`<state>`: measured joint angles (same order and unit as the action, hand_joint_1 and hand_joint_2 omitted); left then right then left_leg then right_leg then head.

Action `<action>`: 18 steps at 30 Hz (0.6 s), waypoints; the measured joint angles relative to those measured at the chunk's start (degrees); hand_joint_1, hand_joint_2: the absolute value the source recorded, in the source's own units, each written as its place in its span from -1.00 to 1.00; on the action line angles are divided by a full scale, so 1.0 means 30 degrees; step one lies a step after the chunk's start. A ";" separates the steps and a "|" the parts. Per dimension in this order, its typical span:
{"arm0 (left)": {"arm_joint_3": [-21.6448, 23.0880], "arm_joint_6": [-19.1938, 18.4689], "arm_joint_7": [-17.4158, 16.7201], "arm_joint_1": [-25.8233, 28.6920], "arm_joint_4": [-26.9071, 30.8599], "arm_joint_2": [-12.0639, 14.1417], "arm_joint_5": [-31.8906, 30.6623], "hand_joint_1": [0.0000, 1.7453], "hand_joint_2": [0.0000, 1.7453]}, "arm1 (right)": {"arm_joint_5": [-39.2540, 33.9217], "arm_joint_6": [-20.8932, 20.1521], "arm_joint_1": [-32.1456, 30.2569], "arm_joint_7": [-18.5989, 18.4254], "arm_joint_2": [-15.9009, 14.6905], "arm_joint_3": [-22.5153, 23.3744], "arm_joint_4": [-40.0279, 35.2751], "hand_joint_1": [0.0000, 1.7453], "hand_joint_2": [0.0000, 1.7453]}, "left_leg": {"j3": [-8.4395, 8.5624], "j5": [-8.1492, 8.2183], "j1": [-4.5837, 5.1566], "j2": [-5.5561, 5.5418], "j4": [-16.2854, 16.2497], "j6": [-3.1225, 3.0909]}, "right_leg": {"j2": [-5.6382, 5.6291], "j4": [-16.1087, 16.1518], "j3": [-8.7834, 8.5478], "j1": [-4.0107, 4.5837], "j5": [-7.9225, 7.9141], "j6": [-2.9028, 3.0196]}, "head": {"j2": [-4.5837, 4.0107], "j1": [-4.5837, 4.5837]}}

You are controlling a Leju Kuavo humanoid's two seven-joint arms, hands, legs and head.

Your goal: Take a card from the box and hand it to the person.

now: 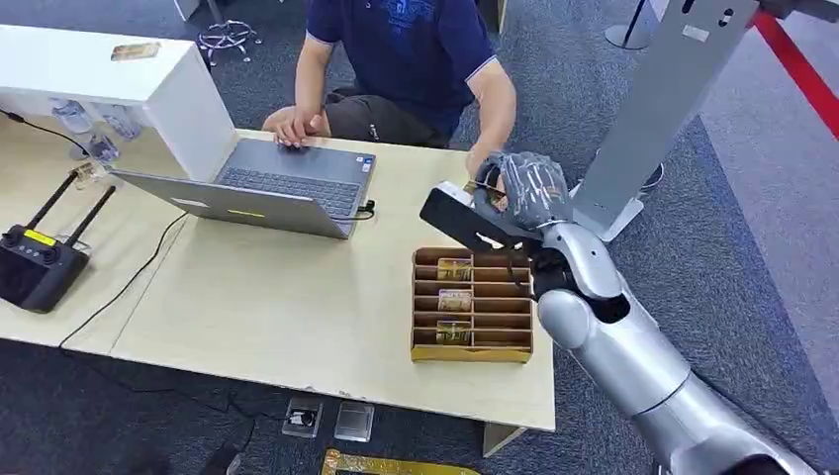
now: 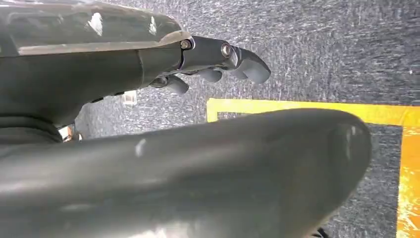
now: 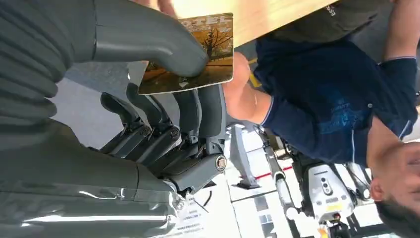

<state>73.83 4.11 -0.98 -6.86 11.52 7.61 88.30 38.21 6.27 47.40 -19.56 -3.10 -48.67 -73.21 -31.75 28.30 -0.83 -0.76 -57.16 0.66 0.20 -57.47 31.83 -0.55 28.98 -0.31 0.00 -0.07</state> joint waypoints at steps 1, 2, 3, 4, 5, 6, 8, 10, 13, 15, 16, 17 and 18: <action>0.0000 0.0000 -0.0007 -0.0003 0.0000 0.0000 -0.0022 -1.00 -1.00 | 0.0000 0.0162 0.0192 0.0228 0.0169 -0.0081 0.0544 0.90 1.00 | -0.0002 0.0000 0.0000 -0.0001 0.0000 0.0000 | 0.0000 0.0000 0.0003 0.0000 0.0000 0.0000 | 0.0000 0.0015; 0.0000 0.0000 -0.0022 -0.0027 0.0000 0.0000 -0.0073 -1.00 -1.00 | 0.0007 0.0271 0.0353 0.0424 0.0336 -0.0153 0.1112 0.90 1.00 | -0.0004 0.0000 0.0000 -0.0001 0.0000 0.0000 | -0.0001 0.0000 0.0002 0.0000 0.0000 0.0000 | 0.0000 0.0000; 0.0000 0.0000 -0.0102 -0.0060 0.0000 0.0000 -0.0146 -1.00 -1.00 | 0.0014 0.0410 0.0512 0.0665 0.0526 -0.0226 0.1702 0.90 1.00 | -0.0003 0.0000 0.0000 -0.0001 0.0000 0.0000 | -0.0001 0.0000 0.0003 0.0000 0.0000 0.0000 | 0.0000 0.0007; 0.0015 0.0007 -0.0197 -0.0104 0.0000 0.0000 -0.0168 -1.00 -1.00 | 0.0022 0.0680 0.0648 0.0949 0.0737 -0.0307 0.2366 0.90 1.00 | -0.0004 0.0000 0.0000 -0.0001 0.0000 0.0000 | 0.0000 0.0000 0.0003 0.0000 0.0001 0.0000 | 0.0000 0.0000; 0.0022 0.0029 -0.0247 -0.0150 0.0000 0.0000 -0.0190 -1.00 -1.00 | 0.0051 0.0969 0.0766 0.1172 0.0969 -0.0393 0.3140 0.90 1.00 | -0.0002 0.0000 0.0000 -0.0001 0.0000 0.0000 | 0.0002 0.0000 0.0003 0.0000 0.0001 0.0000 | 0.0000 0.0007; 0.0036 0.0030 -0.0277 -0.0185 0.0000 0.0000 -0.0219 -1.00 -1.00 | 0.0073 0.1195 0.0836 0.1312 0.1129 -0.0452 0.3731 0.90 1.00 | 0.0000 0.0000 0.0000 0.0000 0.0000 0.0000 | 0.0003 0.0000 0.0002 0.0000 0.0001 0.0000 | 0.0000 0.0007; 0.0044 0.0066 -0.0364 -0.0234 0.0000 -0.0001 -0.0321 -1.00 -1.00 | 0.0188 0.1559 0.0853 0.1487 0.1326 -0.0546 0.4663 0.90 1.00 | 0.0000 0.0000 0.0001 -0.0001 0.0000 -0.0001 | 0.0003 0.0000 0.0001 -0.0001 0.0001 0.0000 | 0.0000 0.0015; 0.0066 0.0080 -0.0466 -0.0263 0.0000 0.0000 -0.0343 -1.00 -1.00 | 0.0255 0.1735 0.0872 0.1560 0.1480 -0.0649 0.5541 -1.00 1.00 | 0.0000 0.0000 0.0001 0.0000 0.0000 -0.0001 | 0.0002 0.0001 0.0000 -0.0001 0.0001 -0.0001 | 0.0000 0.0022; 0.0139 0.0051 -0.0568 -0.0268 0.0000 0.0000 -0.0387 -1.00 -1.00 | 0.0328 0.1742 0.0869 0.1589 0.1618 -0.0787 0.6524 -1.00 1.00 | 0.0002 0.0000 0.0001 0.0000 -0.0001 -0.0001 | 0.0000 0.0002 0.0001 -0.0001 0.0000 -0.0001 | 0.0000 0.0044; 0.0175 0.0015 -0.0620 -0.0263 0.0000 -0.0007 -0.0474 -1.00 -1.00 | 0.0481 0.1750 0.0854 0.1589 0.1632 -0.0867 0.6946 -1.00 1.00 | 0.0002 0.0000 0.0001 0.0000 -0.0003 -0.0001 | 0.0000 0.0002 0.0003 -0.0001 -0.0001 -0.0001 | 0.0000 0.0044; 0.0189 0.0007 -0.0634 -0.0266 0.0000 -0.0007 -0.0518 -1.00 -1.00 | 0.0510 0.1750 0.0858 0.1589 0.1676 -0.0889 0.7121 -1.00 1.00 | 0.0002 0.0000 0.0001 0.0000 -0.0003 -0.0001 | 0.0000 0.0002 0.0004 -0.0001 -0.0001 -0.0001 | 0.0000 0.0044; 0.0197 0.0007 -0.0634 -0.0281 0.0000 -0.0007 -0.0532 -1.00 -1.00 | 0.0531 0.1750 0.0858 0.1575 0.1698 -0.0911 0.7318 -1.00 1.00 | 0.0004 0.0000 0.0001 0.0000 -0.0003 0.0000 | -0.0002 0.0001 0.0005 -0.0001 -0.0001 0.0000 | 0.0000 0.0029; 0.0211 0.0007 -0.0634 -0.0301 0.0000 -0.0007 -0.0532 -1.00 -1.00 | 0.0539 0.1742 0.0858 0.1545 0.1742 -0.0926 0.7515 -1.00 1.00 | 0.0004 0.0000 0.0001 0.0001 -0.0003 -0.0001 | -0.0002 0.0001 0.0007 -0.0001 -0.0001 0.0000 | 0.0000 0.0015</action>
<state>74.47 4.13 -2.89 -7.76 11.52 7.58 86.71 39.82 11.50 49.97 -14.93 2.12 -51.45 -50.66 -31.74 28.30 -0.83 -0.76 -57.17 0.66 0.20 -57.47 31.85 -0.55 28.98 -0.31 0.00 -0.02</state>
